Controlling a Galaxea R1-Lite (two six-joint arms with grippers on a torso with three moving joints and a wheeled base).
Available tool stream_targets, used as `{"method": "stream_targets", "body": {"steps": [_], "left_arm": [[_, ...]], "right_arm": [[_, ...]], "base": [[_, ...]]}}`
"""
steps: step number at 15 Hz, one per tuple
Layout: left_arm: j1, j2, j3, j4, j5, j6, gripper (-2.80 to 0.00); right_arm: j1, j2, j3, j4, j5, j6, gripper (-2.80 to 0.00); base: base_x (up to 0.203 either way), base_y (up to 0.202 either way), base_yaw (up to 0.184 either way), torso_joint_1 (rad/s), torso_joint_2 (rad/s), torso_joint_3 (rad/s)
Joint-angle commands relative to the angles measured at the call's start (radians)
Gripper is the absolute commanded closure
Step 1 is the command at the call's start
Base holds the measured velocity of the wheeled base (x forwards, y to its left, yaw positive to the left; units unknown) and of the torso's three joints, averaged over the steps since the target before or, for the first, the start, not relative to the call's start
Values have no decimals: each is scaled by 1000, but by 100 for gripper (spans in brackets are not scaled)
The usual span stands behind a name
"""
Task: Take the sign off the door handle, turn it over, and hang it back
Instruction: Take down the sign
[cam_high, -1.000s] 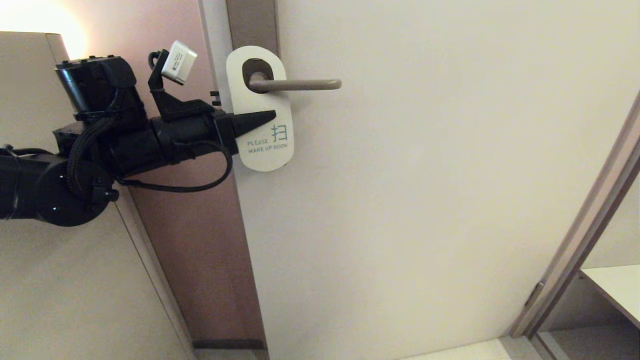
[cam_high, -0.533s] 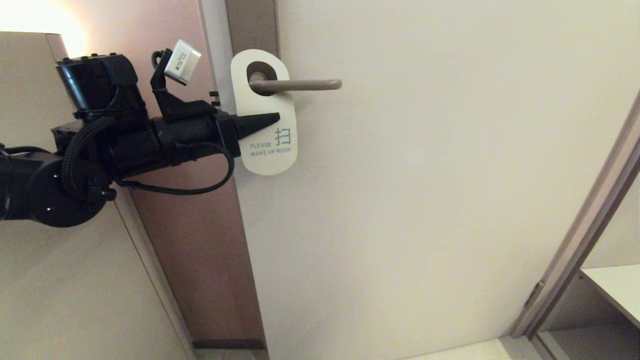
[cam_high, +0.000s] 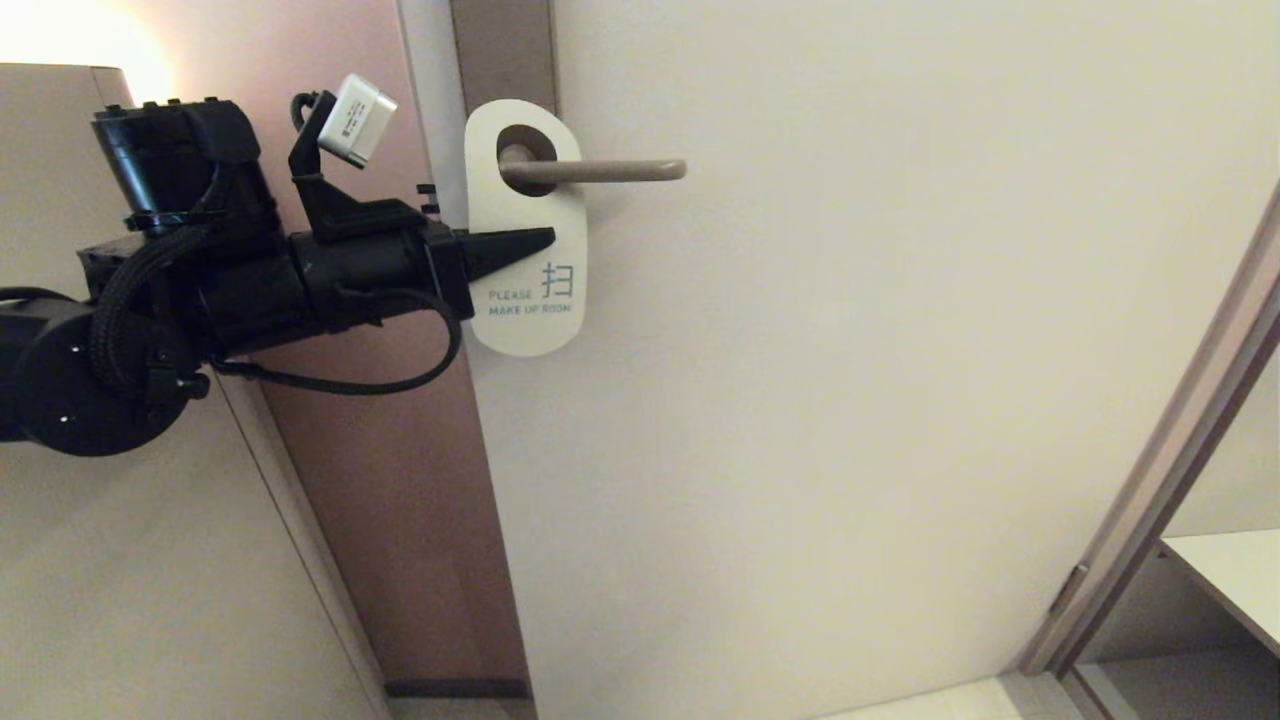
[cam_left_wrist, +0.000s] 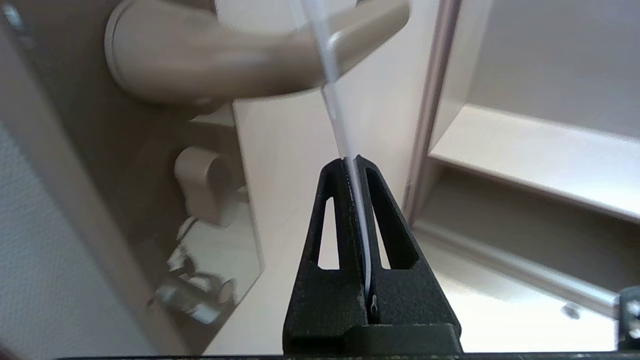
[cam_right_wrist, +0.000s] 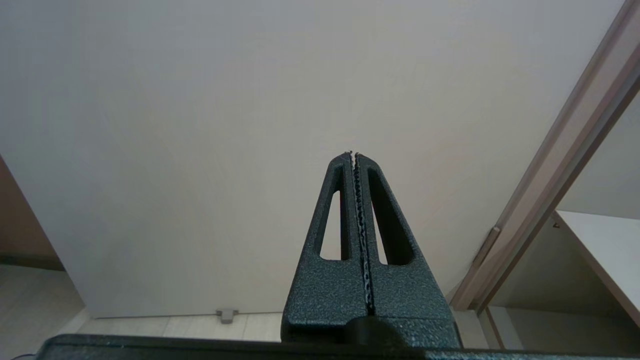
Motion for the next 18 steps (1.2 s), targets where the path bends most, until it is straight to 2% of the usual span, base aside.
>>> {"method": "stream_targets", "body": {"steps": [1, 10, 18], "left_arm": [[0, -6, 2, 12, 13, 22, 0], [-59, -4, -1, 18, 132, 26, 0], [-107, 18, -7, 32, 302, 46, 0]], "right_arm": [[1, 1, 0, 0, 1, -1, 0], [0, 0, 0, 0, 1, -1, 0], [0, 0, 0, 0, 1, -1, 0]], "base": [[0, 0, 0, 0, 0, 0], [0, 0, 0, 0, 0, 0], [0, 0, 0, 0, 0, 0]]}}
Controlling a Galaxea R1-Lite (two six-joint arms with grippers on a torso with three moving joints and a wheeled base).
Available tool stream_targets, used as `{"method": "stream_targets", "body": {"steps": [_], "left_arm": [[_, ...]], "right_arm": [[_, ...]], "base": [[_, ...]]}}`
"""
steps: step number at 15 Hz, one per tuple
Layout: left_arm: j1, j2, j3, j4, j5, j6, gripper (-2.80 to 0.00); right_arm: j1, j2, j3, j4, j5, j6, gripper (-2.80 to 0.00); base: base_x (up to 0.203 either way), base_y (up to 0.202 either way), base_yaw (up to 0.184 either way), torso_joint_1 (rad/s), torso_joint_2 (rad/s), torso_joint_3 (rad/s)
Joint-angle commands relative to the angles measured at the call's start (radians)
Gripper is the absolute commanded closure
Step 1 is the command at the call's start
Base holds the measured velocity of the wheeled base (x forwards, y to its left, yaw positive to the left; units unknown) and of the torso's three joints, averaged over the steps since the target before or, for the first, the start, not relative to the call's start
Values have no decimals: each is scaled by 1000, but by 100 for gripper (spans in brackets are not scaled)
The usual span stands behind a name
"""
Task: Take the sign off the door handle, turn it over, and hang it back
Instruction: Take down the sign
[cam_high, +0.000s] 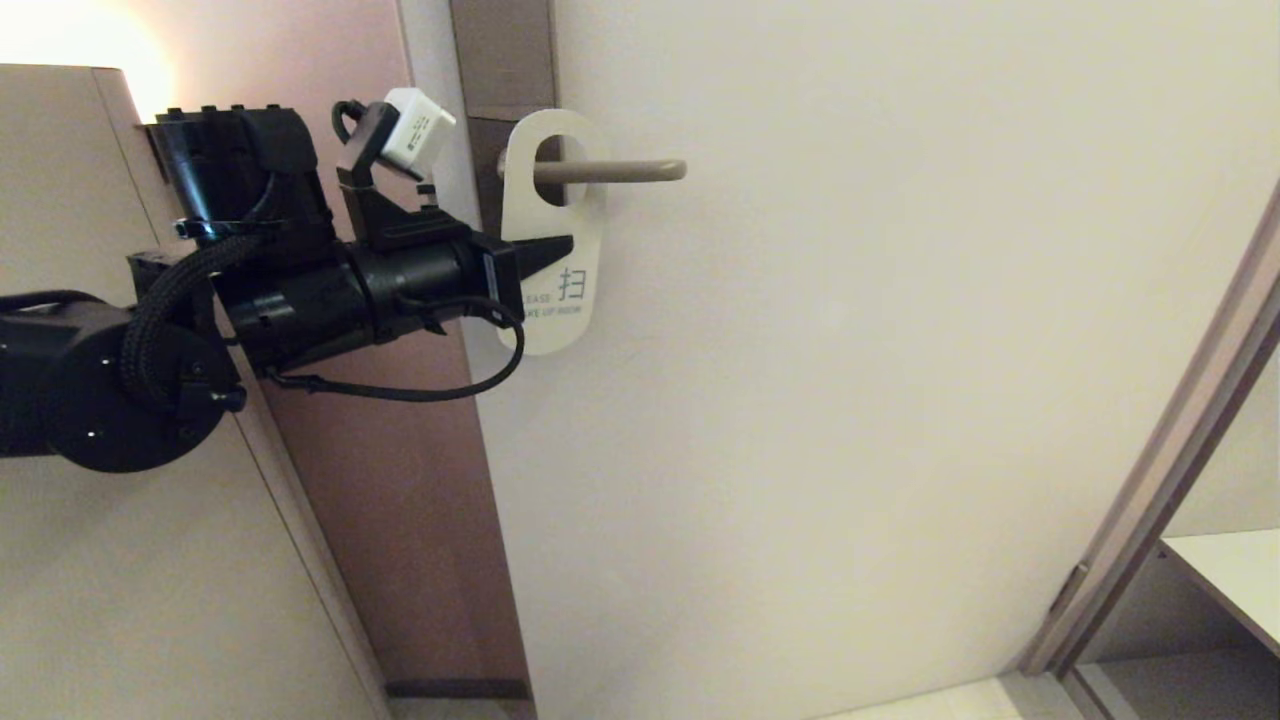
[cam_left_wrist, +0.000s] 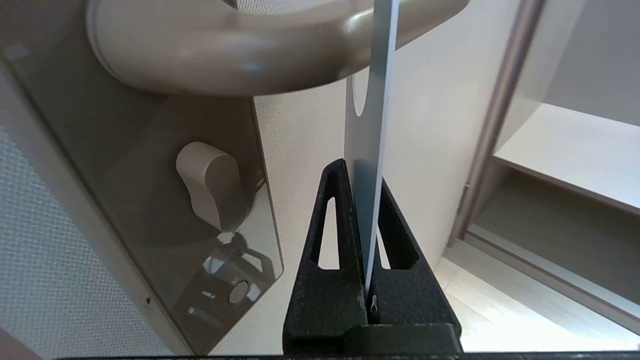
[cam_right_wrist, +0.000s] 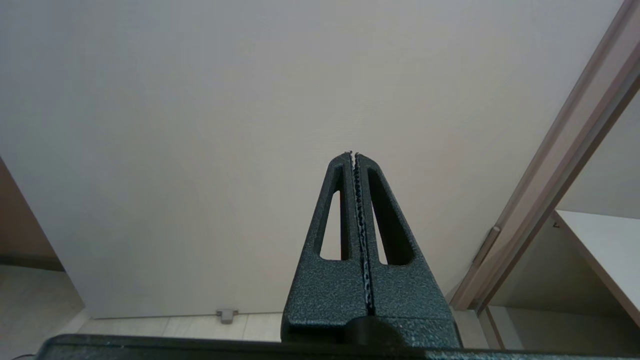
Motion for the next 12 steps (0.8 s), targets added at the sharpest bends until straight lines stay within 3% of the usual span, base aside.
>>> {"method": "stream_targets", "body": {"steps": [1, 12], "left_arm": [[-13, 18, -8, -5, 19, -1, 0], [-81, 96, -125, 10, 92, -1, 0]], "right_arm": [[1, 1, 0, 0, 0, -1, 0], [0, 1, 0, 0, 0, -1, 0]], "base": [[0, 0, 0, 0, 0, 0], [0, 0, 0, 0, 0, 0]]}}
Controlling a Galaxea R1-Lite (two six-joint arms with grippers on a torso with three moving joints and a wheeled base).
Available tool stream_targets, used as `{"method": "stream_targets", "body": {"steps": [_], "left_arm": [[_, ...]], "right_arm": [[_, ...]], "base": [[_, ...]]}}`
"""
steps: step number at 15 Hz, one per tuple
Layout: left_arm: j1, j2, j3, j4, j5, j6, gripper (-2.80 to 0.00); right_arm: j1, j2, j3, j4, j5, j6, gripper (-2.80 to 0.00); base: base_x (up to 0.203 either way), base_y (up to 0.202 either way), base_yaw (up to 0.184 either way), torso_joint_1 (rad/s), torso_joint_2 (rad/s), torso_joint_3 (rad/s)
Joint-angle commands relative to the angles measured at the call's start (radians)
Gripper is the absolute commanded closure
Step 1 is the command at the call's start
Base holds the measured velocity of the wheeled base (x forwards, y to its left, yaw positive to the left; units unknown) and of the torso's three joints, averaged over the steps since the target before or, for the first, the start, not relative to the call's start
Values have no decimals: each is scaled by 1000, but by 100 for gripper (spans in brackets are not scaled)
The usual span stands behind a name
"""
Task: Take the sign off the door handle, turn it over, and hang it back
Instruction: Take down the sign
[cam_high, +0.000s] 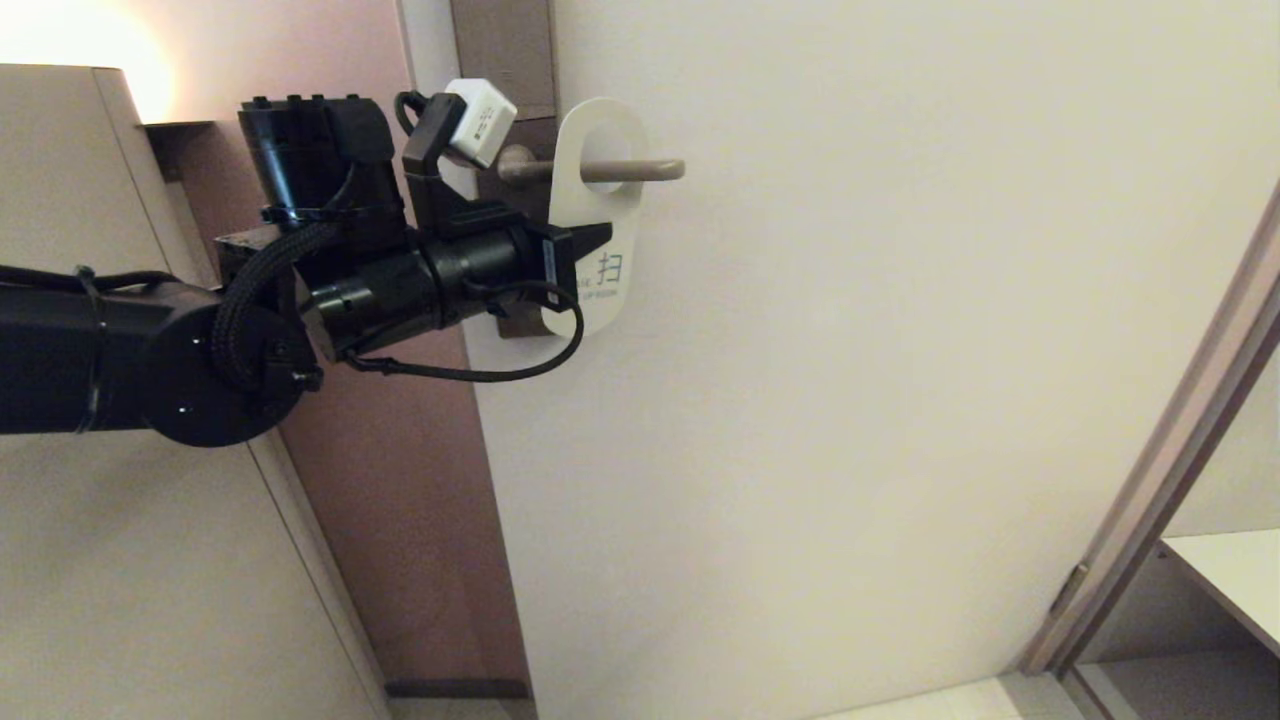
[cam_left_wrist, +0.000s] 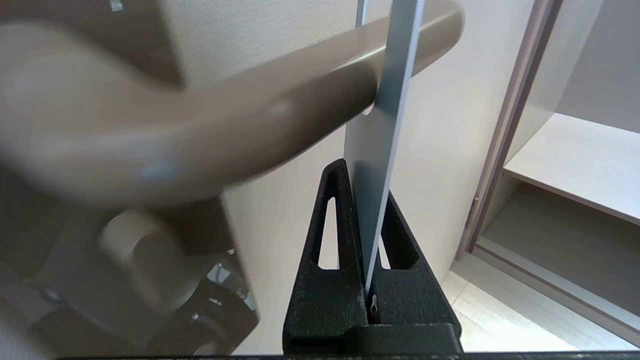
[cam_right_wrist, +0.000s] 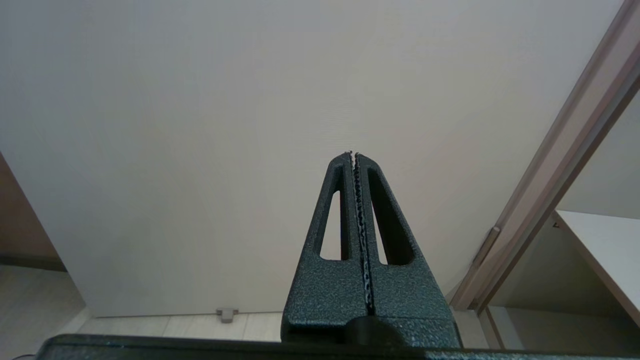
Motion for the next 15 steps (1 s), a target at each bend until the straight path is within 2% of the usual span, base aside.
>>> {"method": "stream_targets", "body": {"steps": [1, 7, 11, 15], "left_arm": [[-6, 22, -15, 2, -1, 0, 0], [-29, 61, -61, 9, 11, -2, 0], [-38, 94, -86, 12, 64, -2, 0], [-40, 114, -115, 28, 67, -2, 0]], "right_arm": [[1, 0, 0, 0, 0, -1, 0], [0, 0, 0, 0, 0, -1, 0], [0, 0, 0, 0, 0, -1, 0], [2, 0, 0, 0, 0, -1, 0]], "base": [[0, 0, 0, 0, 0, 0], [0, 0, 0, 0, 0, 0], [0, 0, 0, 0, 0, 0], [0, 0, 0, 0, 0, 0]]}}
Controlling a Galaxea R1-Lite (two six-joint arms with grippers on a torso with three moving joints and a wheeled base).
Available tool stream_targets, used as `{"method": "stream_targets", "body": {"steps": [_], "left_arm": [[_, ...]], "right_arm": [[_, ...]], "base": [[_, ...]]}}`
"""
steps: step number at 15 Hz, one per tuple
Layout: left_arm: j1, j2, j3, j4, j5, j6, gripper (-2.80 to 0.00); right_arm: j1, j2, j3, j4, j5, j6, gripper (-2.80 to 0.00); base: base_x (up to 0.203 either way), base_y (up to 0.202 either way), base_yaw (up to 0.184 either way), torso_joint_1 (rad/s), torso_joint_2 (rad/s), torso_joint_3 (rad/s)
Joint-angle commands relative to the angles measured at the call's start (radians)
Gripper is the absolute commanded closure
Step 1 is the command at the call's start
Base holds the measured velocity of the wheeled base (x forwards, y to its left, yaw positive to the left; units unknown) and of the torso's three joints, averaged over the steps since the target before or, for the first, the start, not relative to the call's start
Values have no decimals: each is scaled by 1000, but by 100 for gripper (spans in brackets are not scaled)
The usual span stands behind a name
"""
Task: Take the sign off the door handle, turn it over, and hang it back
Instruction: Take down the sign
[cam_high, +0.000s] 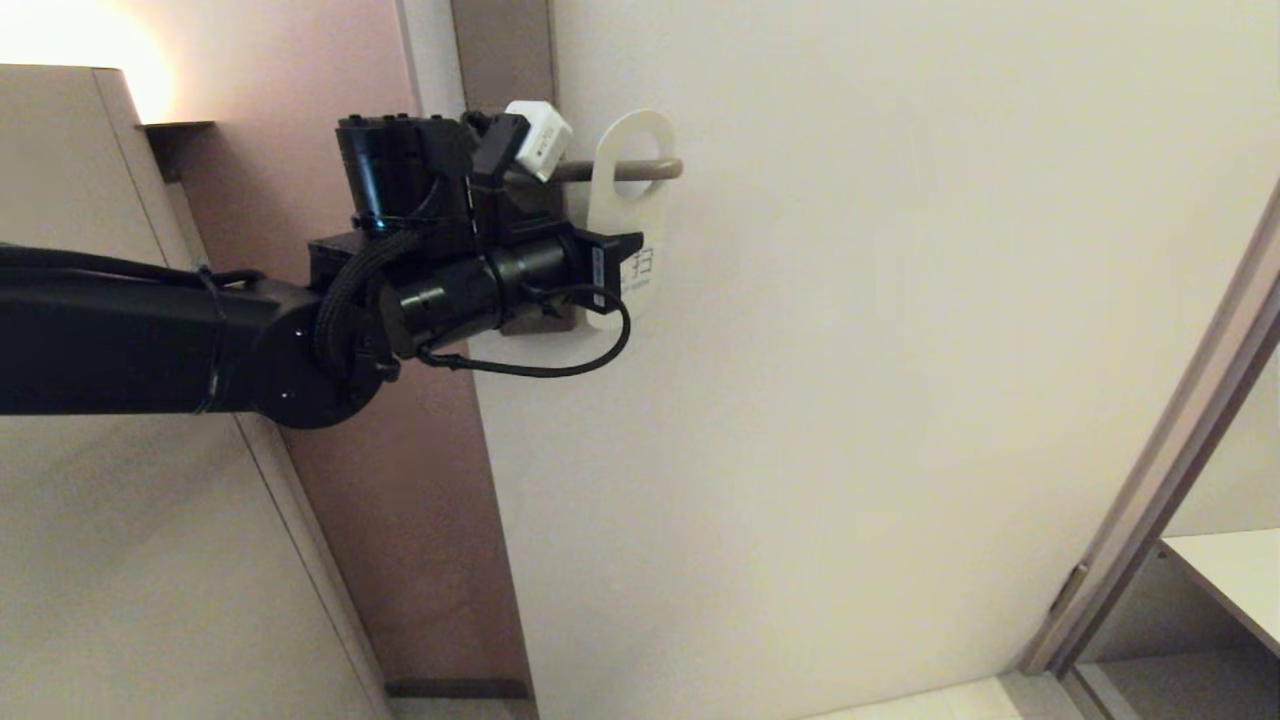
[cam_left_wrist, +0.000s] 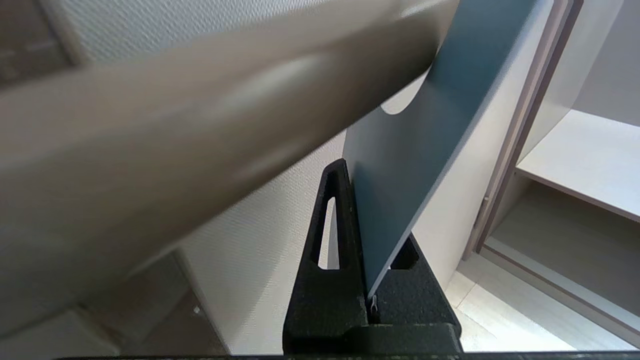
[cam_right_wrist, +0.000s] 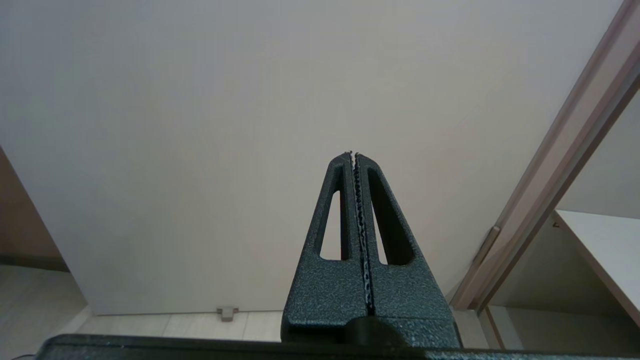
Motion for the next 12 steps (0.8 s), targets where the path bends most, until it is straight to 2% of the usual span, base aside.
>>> {"method": "stream_targets", "body": {"steps": [1, 8, 12], "left_arm": [[-2, 19, -18, 6, 0, 0, 0], [-30, 64, -122, 47, 24, 1, 0], [-38, 75, -127, 57, 25, 1, 0]], "right_arm": [[0, 0, 0, 0, 0, 0, 0], [1, 1, 0, 0, 0, 0, 0], [2, 0, 0, 0, 0, 0, 0]], "base": [[0, 0, 0, 0, 0, 0], [0, 0, 0, 0, 0, 0], [0, 0, 0, 0, 0, 0]]}}
